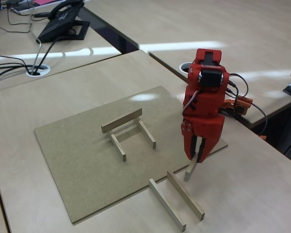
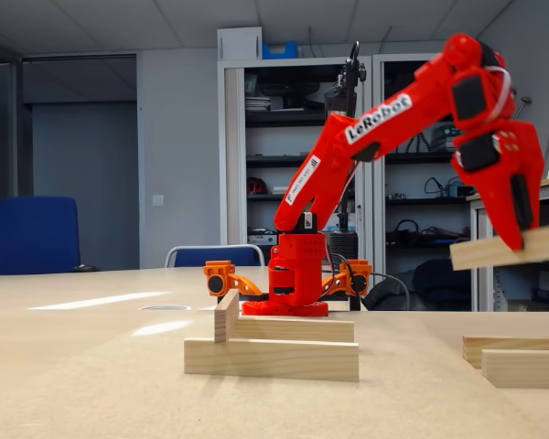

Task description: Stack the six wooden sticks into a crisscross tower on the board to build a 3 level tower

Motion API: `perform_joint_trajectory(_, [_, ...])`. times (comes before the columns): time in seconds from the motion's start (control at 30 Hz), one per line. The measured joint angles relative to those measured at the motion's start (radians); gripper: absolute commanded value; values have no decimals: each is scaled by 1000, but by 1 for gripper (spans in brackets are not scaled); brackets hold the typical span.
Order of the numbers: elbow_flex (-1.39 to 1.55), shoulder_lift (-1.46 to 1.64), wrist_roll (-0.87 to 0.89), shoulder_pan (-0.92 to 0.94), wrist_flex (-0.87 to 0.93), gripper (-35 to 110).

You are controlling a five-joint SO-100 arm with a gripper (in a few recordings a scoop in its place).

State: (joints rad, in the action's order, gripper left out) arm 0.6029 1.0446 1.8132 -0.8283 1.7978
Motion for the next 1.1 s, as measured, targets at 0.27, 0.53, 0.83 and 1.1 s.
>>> perform_joint_trajectory(0.27, [227,219,146,190,-18,0])
perform_joint_trajectory(0.53, [264,222,0,405,-52,0])
perform_joint_trajectory(0.83, [295,152,-63,492,-63,0])
perform_joint_trajectory(1.1, [307,101,-92,520,-63,0])
